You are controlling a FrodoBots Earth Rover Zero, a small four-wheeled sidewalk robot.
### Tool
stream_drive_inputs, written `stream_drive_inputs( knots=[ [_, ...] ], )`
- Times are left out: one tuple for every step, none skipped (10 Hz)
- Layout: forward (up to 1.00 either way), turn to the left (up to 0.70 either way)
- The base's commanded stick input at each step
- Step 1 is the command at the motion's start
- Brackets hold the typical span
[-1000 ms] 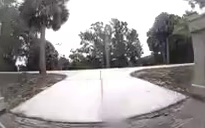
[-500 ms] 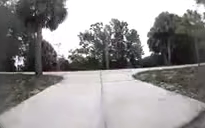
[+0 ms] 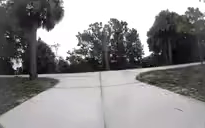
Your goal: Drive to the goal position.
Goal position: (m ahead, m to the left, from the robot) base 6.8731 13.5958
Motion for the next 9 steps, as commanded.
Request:
stream_drive_inputs(
  knots=[
    [0.70, 0.00],
    [0.70, 0.00],
    [0.70, 0.00],
    [0.70, 0.00],
    [0.70, 0.05],
    [0.70, 0.34],
    [0.70, 0.35],
    [0.70, 0.35],
    [0.70, 0.35]
  ],
)
